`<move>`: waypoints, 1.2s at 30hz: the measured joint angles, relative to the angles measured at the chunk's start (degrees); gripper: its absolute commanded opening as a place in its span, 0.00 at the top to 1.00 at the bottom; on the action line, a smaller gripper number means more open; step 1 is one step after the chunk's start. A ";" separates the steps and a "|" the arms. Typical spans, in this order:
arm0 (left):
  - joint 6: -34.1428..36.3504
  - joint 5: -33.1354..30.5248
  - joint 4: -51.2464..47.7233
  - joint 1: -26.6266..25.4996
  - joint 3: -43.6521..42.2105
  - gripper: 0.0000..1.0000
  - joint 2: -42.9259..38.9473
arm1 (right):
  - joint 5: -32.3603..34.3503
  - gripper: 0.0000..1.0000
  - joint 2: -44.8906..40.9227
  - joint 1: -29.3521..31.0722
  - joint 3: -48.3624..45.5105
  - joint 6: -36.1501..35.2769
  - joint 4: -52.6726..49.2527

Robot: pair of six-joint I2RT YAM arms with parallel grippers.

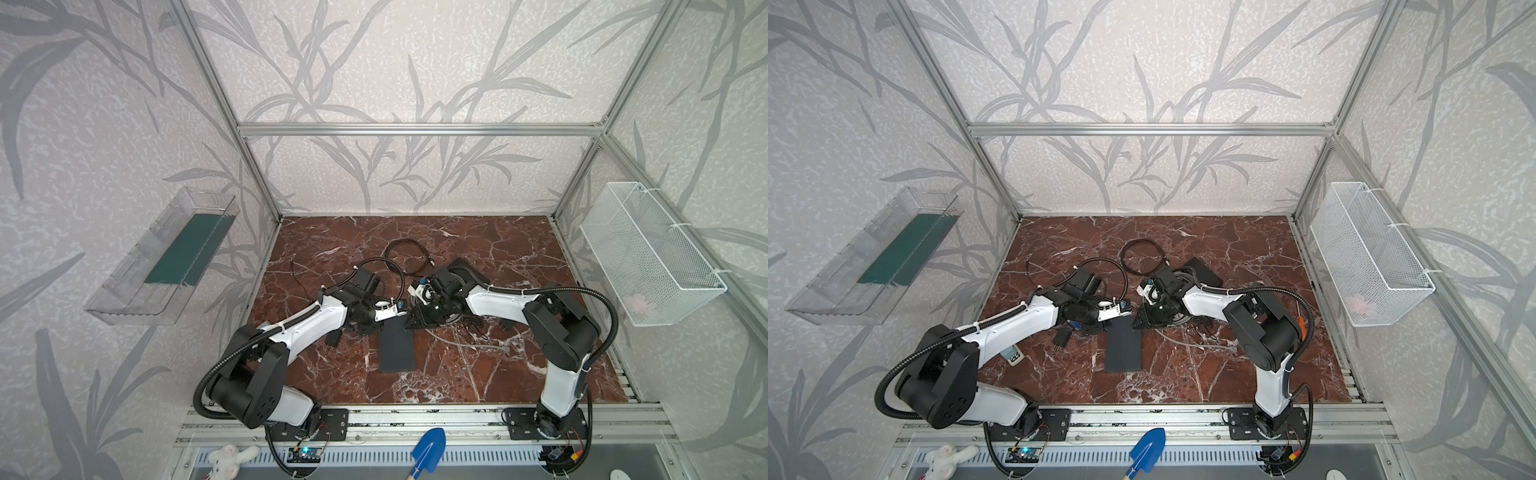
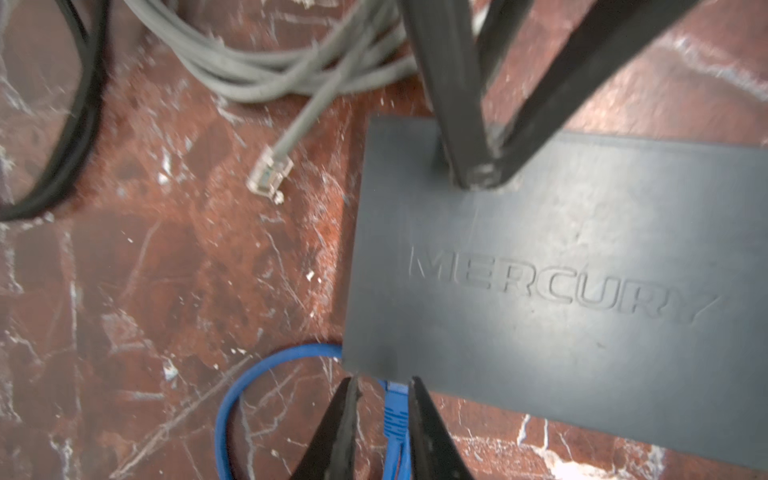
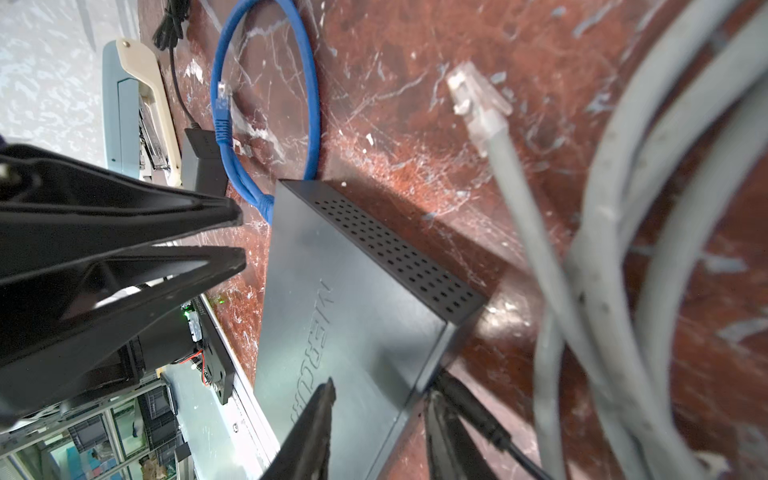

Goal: Insert the plug into the switch port

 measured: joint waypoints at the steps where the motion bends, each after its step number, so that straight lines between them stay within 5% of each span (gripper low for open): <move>1: 0.04 0.09 0.04 0.07 0.00 0.74 0.02 | -0.07 0.62 0.00 -0.07 -0.02 -0.04 0.02; 19: -1.33 1.31 0.61 5.11 -3.17 0.68 -2.82 | -1.25 0.54 -0.96 -0.22 -1.36 -1.49 -0.76; 36: 2.23 1.16 -0.33 5.11 -2.67 0.82 6.03 | -1.33 0.55 2.95 1.40 1.18 1.99 -1.84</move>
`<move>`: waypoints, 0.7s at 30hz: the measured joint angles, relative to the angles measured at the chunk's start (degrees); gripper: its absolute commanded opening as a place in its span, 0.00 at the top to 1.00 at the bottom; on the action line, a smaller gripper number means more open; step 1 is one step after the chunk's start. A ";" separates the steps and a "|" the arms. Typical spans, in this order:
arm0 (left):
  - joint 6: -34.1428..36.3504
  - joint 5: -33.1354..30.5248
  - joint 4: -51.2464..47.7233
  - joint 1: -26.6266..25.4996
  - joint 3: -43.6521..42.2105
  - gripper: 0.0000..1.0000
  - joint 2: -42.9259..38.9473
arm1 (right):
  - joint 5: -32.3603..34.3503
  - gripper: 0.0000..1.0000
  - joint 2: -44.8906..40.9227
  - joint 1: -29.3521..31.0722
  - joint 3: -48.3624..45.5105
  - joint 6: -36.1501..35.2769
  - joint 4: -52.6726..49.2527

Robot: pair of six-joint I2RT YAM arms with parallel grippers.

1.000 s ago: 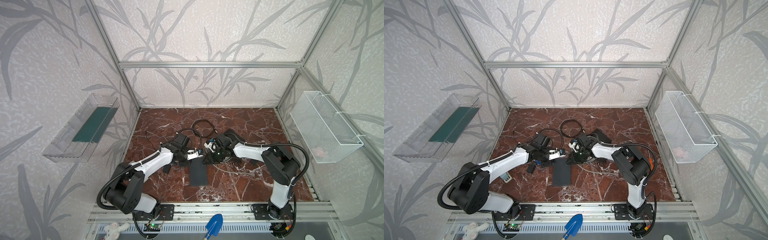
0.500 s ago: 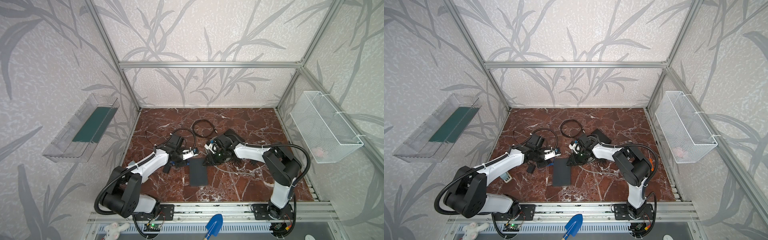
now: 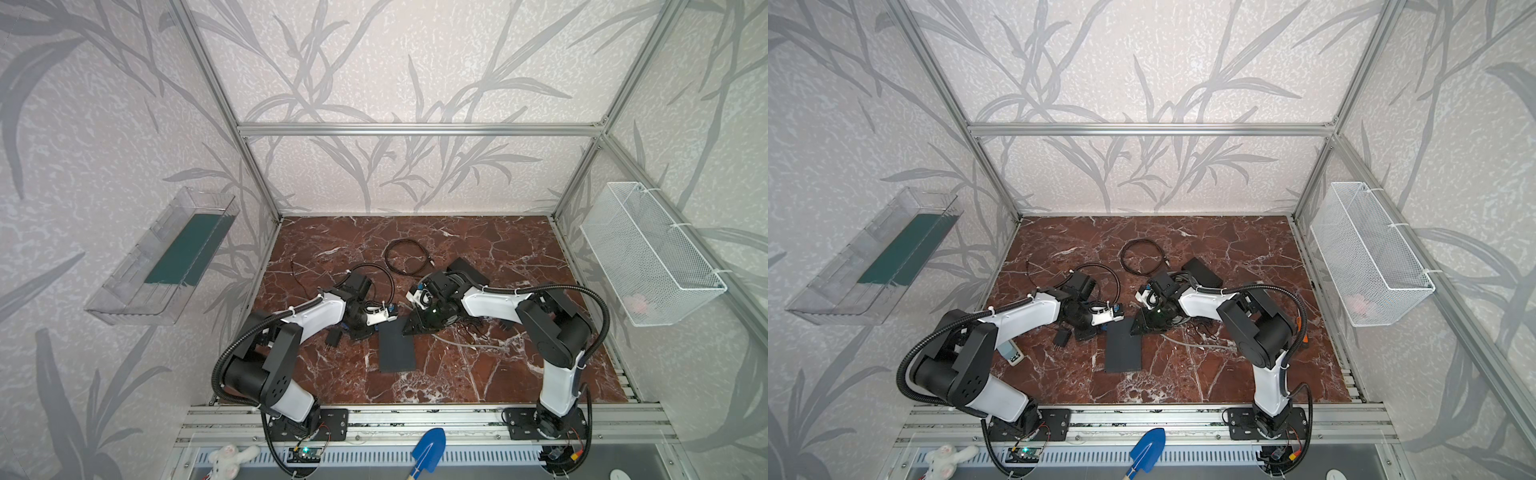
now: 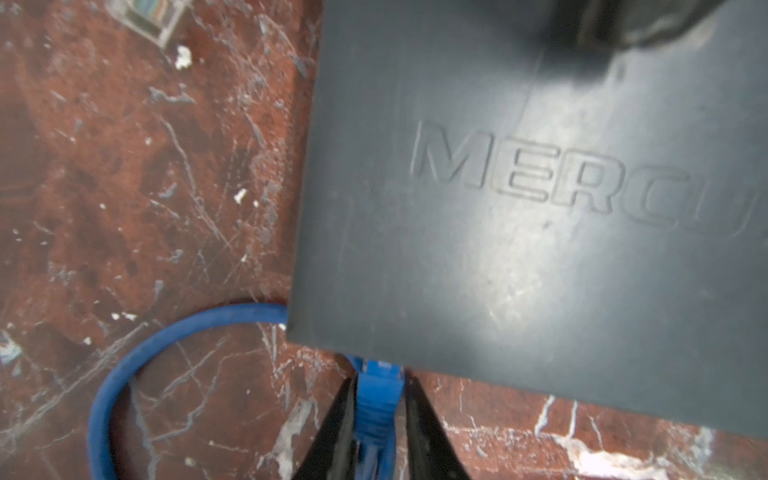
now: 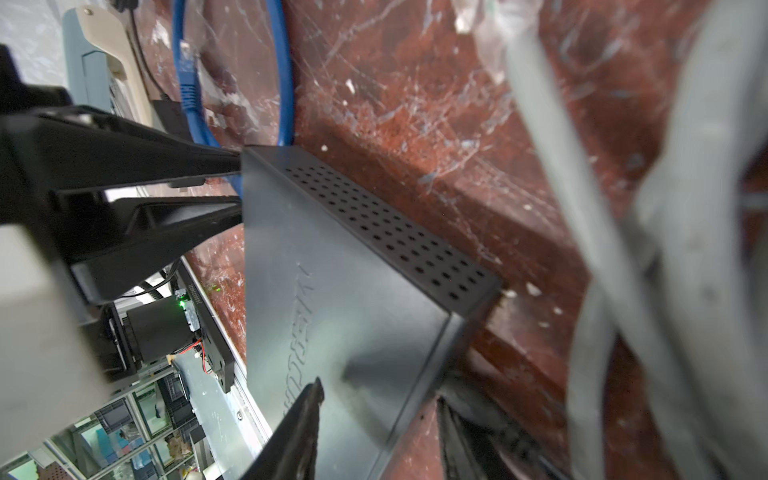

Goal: Insert the plug into the switch port

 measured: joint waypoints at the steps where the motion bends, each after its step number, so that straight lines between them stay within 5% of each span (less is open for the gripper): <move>1: 0.04 0.00 -0.04 0.00 0.00 0.85 0.00 | -0.04 0.56 0.28 0.04 0.35 0.52 0.00; 7: 0.48 -0.44 -0.33 -0.59 0.02 0.98 0.00 | -0.09 0.59 0.85 0.04 1.03 2.51 0.00; 21: 1.05 -3.04 -3.43 -2.71 3.19 0.99 2.05 | 0.22 0.66 1.77 0.15 2.95 3.28 -2.62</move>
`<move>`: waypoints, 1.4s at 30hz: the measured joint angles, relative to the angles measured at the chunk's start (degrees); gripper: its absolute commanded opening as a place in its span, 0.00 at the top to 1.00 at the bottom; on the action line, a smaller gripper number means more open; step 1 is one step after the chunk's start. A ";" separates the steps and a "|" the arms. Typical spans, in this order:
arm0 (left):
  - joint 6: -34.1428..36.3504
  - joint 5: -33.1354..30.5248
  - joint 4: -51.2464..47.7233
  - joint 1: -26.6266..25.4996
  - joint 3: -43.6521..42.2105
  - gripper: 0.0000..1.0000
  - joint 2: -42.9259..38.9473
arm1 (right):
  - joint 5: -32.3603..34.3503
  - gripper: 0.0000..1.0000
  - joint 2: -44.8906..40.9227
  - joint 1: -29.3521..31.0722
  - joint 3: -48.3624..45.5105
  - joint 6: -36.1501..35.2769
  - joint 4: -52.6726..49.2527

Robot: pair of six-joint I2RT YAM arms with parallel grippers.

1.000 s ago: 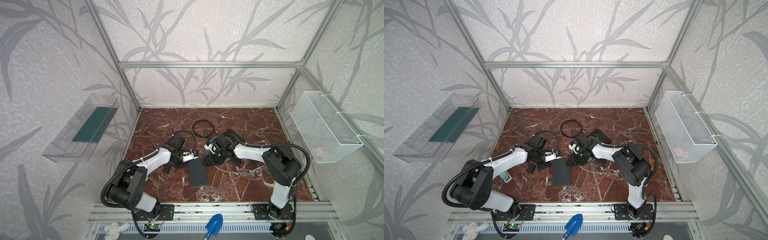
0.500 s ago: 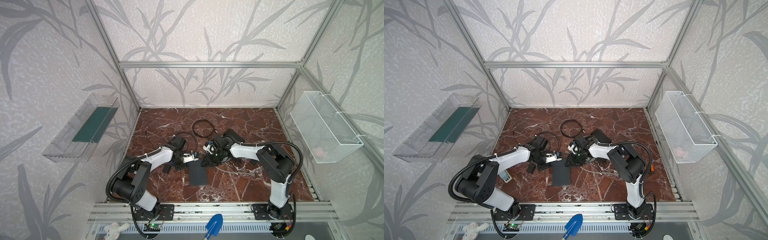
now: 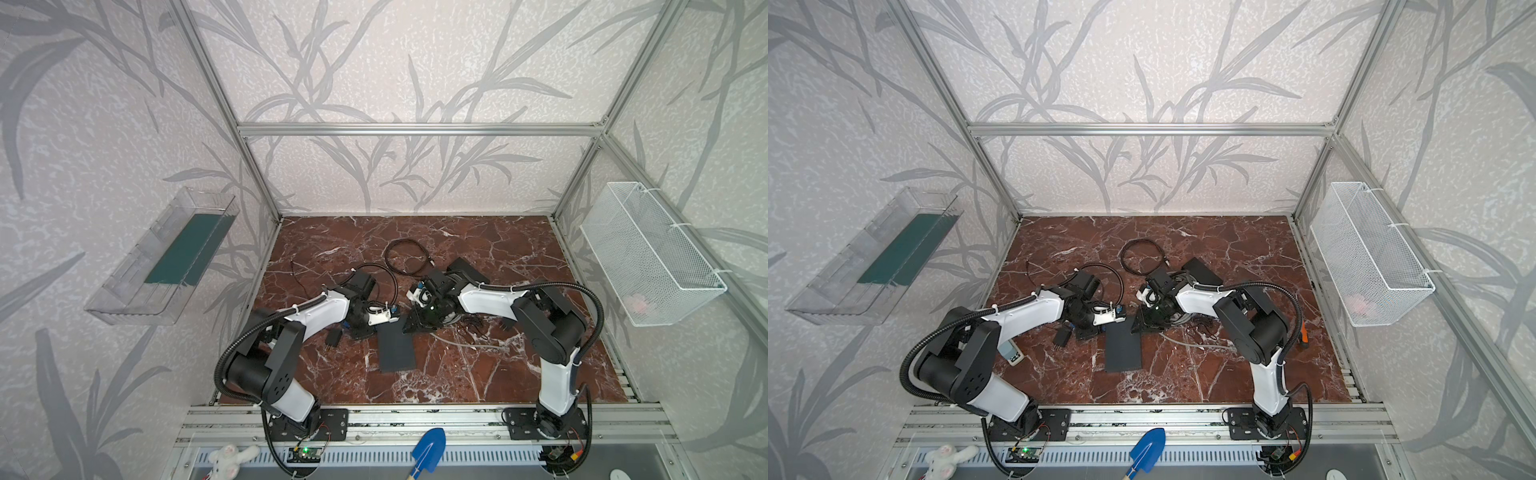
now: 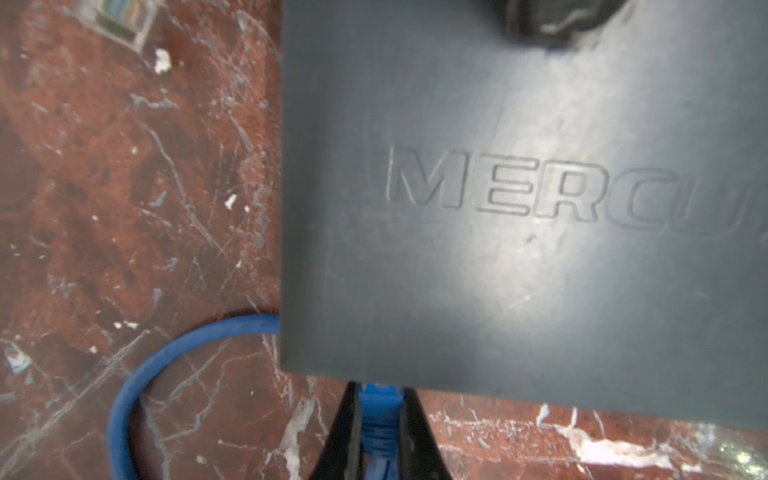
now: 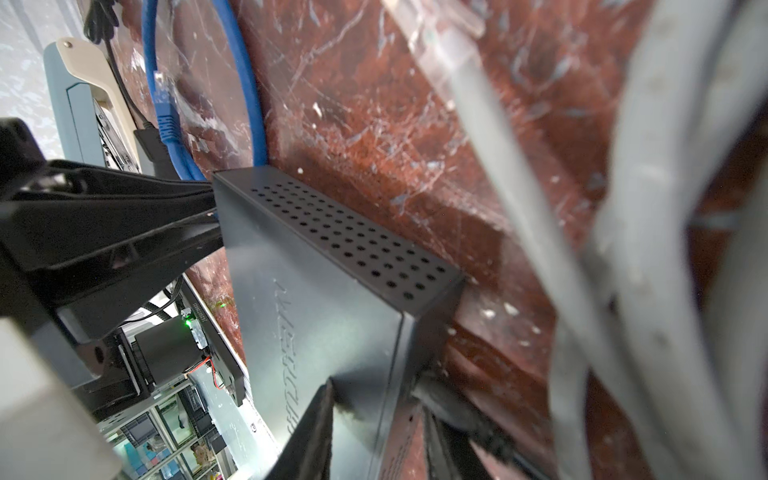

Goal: Insert the plug into the switch port

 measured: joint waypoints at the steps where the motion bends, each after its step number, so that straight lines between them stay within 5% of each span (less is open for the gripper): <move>1: 0.07 -0.52 -0.66 -0.39 0.61 0.99 0.59 | -0.02 0.66 0.00 0.00 0.00 -0.02 0.02; 21: -4.59 -2.60 -2.03 -1.92 2.23 0.99 2.21 | -1.42 0.66 0.35 -0.15 0.00 -1.07 0.44; 42: 0.46 -1.18 -0.09 2.89 2.95 0.67 -0.83 | 1.18 0.56 -3.82 -2.82 -0.48 -3.15 1.05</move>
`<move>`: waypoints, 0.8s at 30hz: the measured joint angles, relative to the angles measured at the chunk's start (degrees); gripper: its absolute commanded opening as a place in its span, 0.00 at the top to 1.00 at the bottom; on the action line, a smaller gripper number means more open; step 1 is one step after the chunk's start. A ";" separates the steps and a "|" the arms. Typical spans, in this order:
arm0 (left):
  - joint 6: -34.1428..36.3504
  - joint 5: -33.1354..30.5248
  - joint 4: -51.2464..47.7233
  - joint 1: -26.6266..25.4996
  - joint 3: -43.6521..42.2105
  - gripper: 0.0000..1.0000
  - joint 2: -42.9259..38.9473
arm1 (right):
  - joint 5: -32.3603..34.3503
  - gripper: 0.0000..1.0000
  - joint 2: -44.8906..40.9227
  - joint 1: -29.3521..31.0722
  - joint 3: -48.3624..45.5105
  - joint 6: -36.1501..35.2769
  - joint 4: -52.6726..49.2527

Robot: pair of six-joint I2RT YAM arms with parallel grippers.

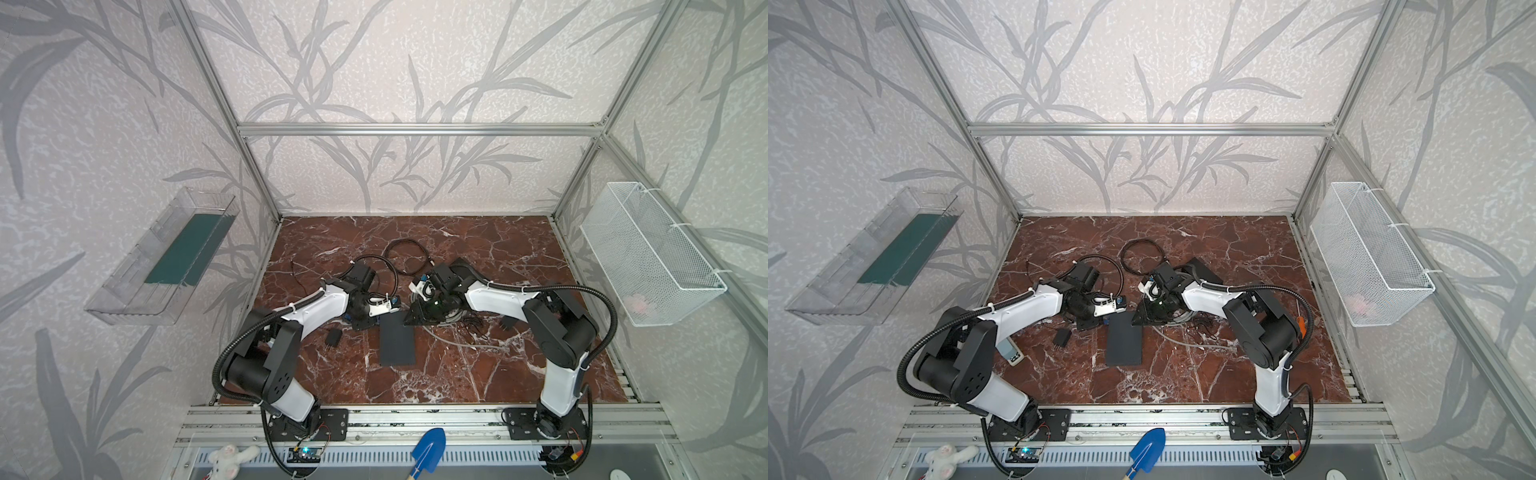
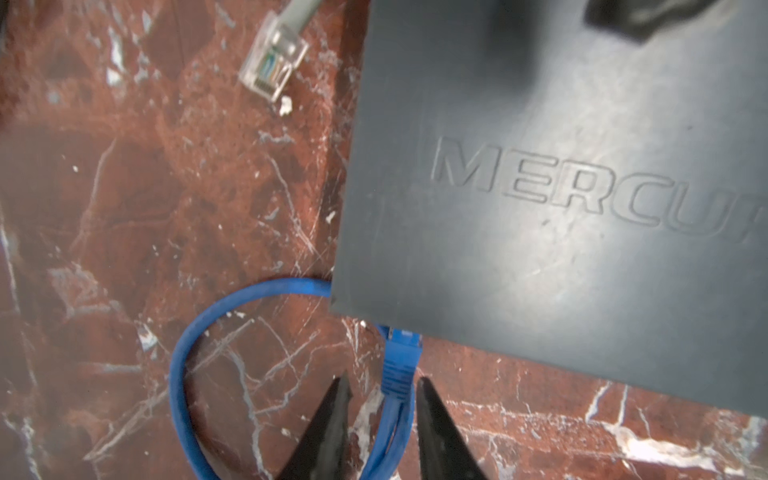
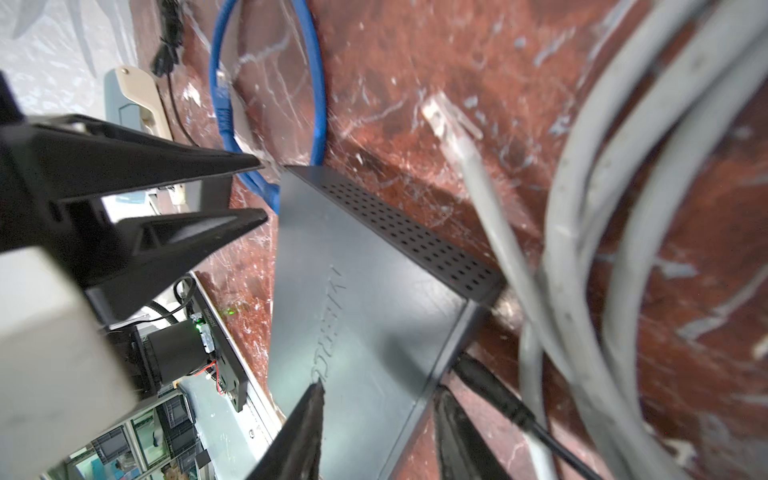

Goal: Insert the plug into the switch port

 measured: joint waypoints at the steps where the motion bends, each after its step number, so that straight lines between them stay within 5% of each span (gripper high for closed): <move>1: -0.04 0.02 -0.04 0.44 0.00 0.66 -0.02 | -0.02 0.56 0.00 -0.26 0.15 -0.11 0.02; 3: -0.48 0.28 0.22 1.40 0.00 0.56 -0.33 | -0.02 0.54 -0.07 -0.76 0.26 -0.39 0.02; 5: -2.08 1.27 1.51 2.82 -0.02 0.20 -2.03 | 0.00 0.52 -0.42 -1.36 0.26 -0.90 -0.37; 6: -3.43 1.66 2.40 3.28 -0.02 0.12 -3.26 | 0.04 0.51 -0.81 -1.64 0.26 -1.11 -0.68; 11: -11.87 3.52 10.75 4.61 0.79 0.01 -10.84 | 1.07 0.48 -4.81 -3.08 0.31 -3.93 -2.64; 24: -49.37 6.86 12.13 6.64 11.50 0.01 -11.63 | 1.84 0.47 -8.61 -3.63 -4.02 -4.00 -2.12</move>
